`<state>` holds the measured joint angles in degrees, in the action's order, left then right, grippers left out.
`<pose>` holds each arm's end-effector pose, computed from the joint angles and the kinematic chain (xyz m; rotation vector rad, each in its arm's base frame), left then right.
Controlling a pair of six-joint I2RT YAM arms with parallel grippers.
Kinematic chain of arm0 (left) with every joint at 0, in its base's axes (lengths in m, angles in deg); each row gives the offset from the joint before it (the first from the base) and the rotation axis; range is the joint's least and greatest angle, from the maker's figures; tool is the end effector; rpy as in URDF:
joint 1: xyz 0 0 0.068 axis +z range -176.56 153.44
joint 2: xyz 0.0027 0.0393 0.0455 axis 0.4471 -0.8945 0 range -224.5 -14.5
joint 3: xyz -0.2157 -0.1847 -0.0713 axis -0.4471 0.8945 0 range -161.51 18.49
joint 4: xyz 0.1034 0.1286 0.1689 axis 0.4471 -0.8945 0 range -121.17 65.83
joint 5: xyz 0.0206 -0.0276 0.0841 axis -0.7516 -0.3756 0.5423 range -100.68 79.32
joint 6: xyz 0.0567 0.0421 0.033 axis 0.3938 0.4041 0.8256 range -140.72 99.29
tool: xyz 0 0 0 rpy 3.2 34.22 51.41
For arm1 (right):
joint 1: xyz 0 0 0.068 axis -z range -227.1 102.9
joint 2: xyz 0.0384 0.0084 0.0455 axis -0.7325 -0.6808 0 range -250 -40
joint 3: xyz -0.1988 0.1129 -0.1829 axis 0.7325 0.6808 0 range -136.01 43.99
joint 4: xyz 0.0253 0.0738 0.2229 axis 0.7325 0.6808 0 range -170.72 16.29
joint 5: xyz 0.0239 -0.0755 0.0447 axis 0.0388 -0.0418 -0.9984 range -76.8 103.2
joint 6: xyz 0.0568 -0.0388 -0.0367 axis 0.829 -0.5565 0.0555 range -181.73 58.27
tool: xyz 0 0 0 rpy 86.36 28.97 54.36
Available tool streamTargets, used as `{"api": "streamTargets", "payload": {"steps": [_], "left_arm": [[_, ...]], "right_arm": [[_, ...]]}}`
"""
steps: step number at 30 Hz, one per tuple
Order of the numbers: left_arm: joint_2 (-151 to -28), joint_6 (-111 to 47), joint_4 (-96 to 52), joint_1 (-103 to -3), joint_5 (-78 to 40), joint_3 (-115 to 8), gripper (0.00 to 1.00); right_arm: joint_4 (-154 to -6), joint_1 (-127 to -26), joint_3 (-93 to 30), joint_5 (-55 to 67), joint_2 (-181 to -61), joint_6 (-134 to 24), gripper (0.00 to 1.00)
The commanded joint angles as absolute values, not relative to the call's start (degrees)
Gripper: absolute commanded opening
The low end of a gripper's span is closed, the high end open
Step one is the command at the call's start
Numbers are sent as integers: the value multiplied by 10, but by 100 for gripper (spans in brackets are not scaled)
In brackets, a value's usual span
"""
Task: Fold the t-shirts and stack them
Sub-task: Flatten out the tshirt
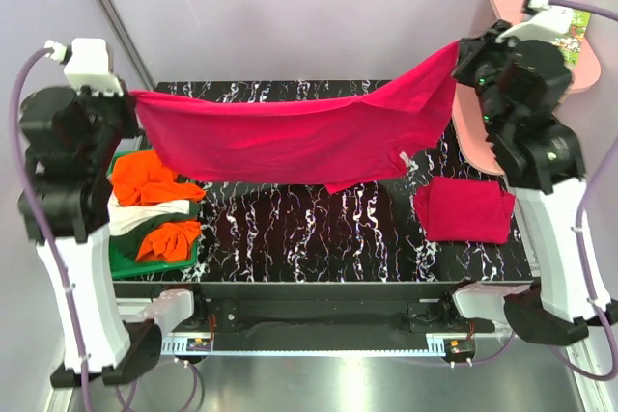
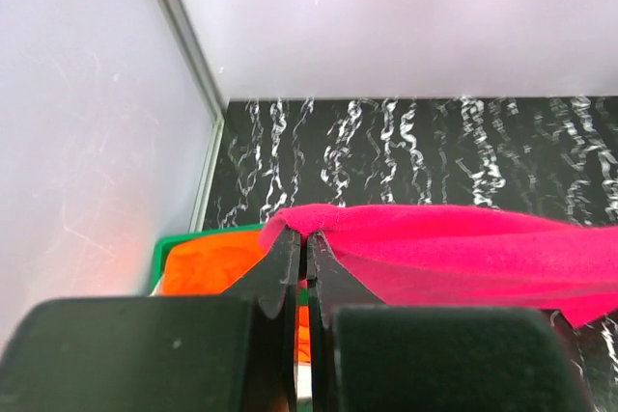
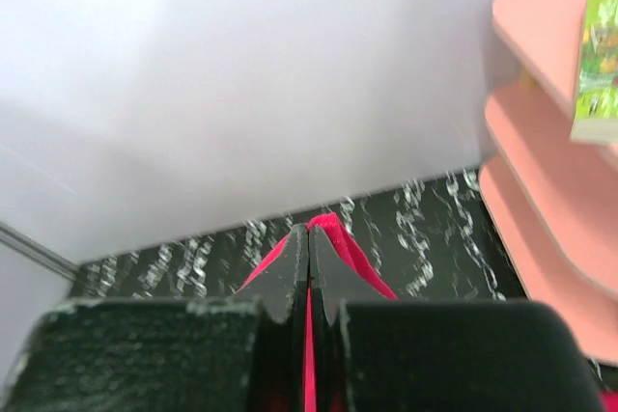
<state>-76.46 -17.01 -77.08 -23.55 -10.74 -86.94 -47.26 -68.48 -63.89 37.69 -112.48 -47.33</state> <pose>0.1414 0.0074 0.5349 0.0113 1.7363 0.0852 0.2072 0.0514 0.5646 0.2455 1.5226 0.1675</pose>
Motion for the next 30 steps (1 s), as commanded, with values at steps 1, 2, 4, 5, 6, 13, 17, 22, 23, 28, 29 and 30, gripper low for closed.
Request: {"api": "streamTargets", "payload": {"steps": [1, 2, 4, 5, 6, 13, 17, 22, 23, 28, 29, 30], "left_arm": [[-709, -147, -755, -232, -155, -906, 0], [-690, -143, -757, -232, -157, -914, 0], [-673, -141, -763, -232, -166, -923, 0], [-665, -135, -772, -232, -170, -930, 0], [-648, -133, -776, -231, -176, -931, 0], [-599, -140, -799, -232, -181, -903, 0], [-603, -150, -784, -232, -189, -801, 0], [-622, -162, -741, -232, -228, -700, 0], [-638, -166, -711, -232, -228, -673, 0], [-755, -174, -633, -232, -206, -673, 0], [-778, -172, -624, -232, -204, -696, 0], [-826, -172, -616, -232, -196, -711, 0]], "right_arm": [[-439, -706, -731, 384, -1097, -501, 0], [-427, -709, -753, 384, -1092, -500, 0], [-421, -712, -761, 385, -1083, -505, 0], [-419, -712, -762, 388, -1072, -506, 0], [-417, -712, -761, 390, -1066, -510, 0], [-415, -714, -739, 413, -1052, -515, 0], [-417, -714, -684, 417, -1080, -497, 0], [-460, -710, -622, 438, -1114, -499, 0], [-470, -706, -622, 437, -1141, -503, 0], [-471, -638, -702, 415, -1268, -492, 0], [-471, -632, -742, 417, -1312, -491, 0], [-471, -627, -763, 415, -1332, -488, 0]]}}
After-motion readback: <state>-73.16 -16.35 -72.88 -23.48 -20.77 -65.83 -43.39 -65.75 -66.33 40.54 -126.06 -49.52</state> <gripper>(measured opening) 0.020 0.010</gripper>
